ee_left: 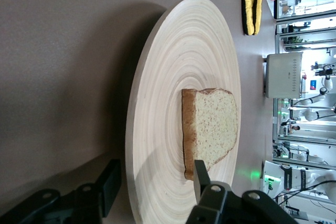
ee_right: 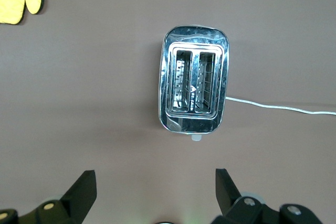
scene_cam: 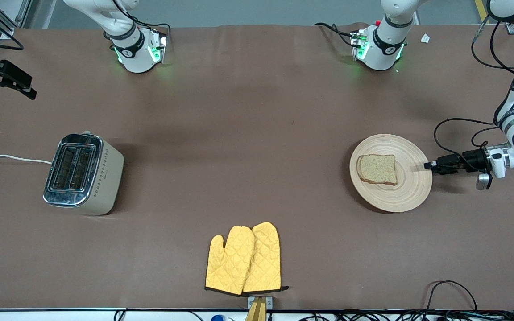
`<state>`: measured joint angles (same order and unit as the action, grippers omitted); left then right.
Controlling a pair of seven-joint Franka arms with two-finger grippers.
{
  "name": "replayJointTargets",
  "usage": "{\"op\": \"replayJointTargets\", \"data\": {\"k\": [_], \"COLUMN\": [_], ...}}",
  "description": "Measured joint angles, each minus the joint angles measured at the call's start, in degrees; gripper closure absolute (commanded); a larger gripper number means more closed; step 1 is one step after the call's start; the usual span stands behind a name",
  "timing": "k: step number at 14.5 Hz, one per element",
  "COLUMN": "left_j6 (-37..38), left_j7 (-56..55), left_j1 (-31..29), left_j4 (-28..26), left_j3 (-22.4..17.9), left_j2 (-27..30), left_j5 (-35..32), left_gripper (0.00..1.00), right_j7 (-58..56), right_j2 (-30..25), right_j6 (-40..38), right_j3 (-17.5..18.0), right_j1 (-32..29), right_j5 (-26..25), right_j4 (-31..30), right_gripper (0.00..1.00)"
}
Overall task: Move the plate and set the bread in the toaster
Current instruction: 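Grasp the rim of the wooden plate with the left gripper, then slide the plate with the left gripper toward the table middle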
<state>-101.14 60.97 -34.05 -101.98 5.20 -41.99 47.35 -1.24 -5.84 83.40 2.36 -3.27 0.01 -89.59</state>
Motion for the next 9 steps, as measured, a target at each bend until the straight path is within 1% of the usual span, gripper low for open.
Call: {"op": "replayJointTargets", "data": {"k": [4,7,8,9], "left_j6": [0.2,0.2,0.2,0.1], "left_j7": [0.0,0.1,0.1,0.2], "left_j1": [0.0,0.0,0.0,0.0], "left_j4": [0.6,0.7,0.8,0.9], "left_j3": [0.0,0.1,0.1,0.1], "left_j2": [-0.5,-0.7,-0.7,-0.7], "left_j5": [0.0,0.0,0.0,0.0], "left_gripper": [0.81,0.97,1.00,1.00], "right_j7": [0.0,0.0,0.0,0.0], "right_j2": [0.0,0.0,0.0,0.0], "right_j6": [-0.1,0.3,0.4,0.4], "right_j3": [0.0,0.0,0.0,0.0], "right_j1": [0.0,0.0,0.0,0.0], "right_j5": [0.0,0.0,0.0,0.0], "right_j4": [-0.5,-1.1,-1.2,-1.2], "right_gripper": [0.00,0.00,0.00,0.00]}}
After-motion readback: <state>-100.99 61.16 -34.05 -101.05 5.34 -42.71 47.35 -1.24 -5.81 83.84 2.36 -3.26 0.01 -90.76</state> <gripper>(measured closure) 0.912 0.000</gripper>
